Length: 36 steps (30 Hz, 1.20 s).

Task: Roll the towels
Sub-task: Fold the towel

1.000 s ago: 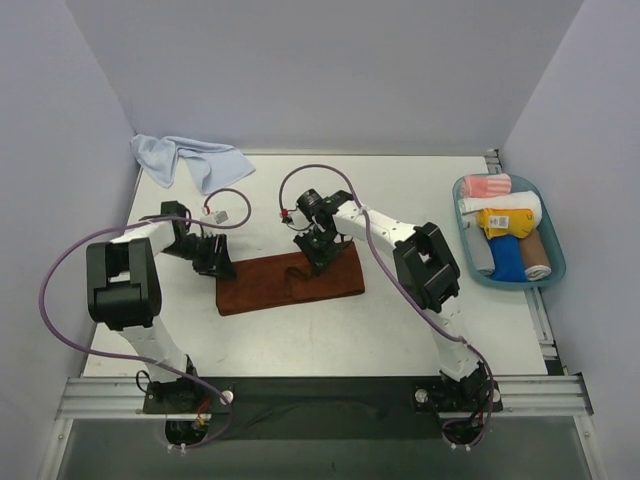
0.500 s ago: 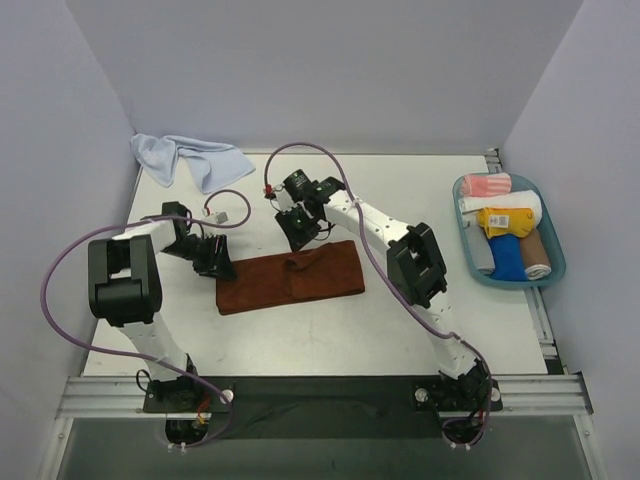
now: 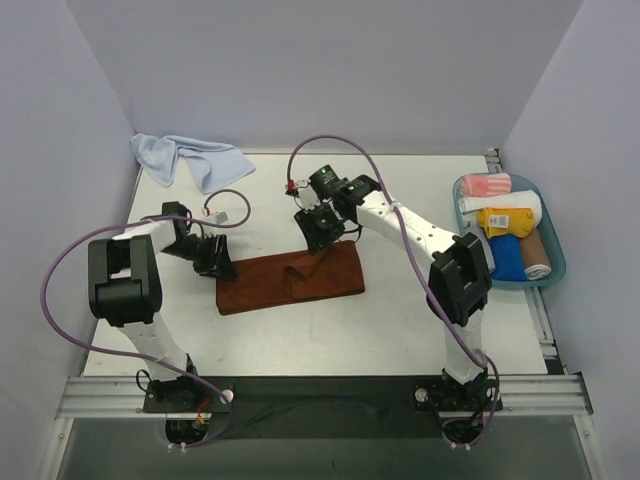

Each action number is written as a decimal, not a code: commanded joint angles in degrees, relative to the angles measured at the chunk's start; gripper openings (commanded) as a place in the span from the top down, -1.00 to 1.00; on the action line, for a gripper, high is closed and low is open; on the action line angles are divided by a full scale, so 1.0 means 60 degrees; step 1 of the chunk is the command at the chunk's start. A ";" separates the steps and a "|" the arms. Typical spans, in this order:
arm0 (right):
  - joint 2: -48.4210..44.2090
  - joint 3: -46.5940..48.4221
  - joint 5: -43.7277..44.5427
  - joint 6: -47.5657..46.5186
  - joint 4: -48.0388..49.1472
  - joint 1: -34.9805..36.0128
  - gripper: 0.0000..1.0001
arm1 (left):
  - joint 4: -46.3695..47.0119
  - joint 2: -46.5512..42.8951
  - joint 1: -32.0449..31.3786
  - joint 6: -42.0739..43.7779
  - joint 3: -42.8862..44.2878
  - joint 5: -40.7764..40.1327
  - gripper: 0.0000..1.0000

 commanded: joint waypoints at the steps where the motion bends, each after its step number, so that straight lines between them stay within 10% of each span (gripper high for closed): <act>1: -0.0232 -0.0520 -0.0001 -0.0095 -0.0133 -0.0065 0.47 | 0.0291 -0.0089 0.0037 -0.0078 0.0108 0.0318 0.08; 13: 0.1614 -0.0141 0.0277 -0.0095 -0.0060 0.0052 0.76 | 0.0320 0.0028 0.0037 -0.0078 0.0166 0.0230 0.08; 36: 0.3520 0.2482 0.0175 0.0257 0.0306 0.0507 0.52 | 0.0379 0.0790 -0.0051 -0.0283 0.0224 0.0025 0.10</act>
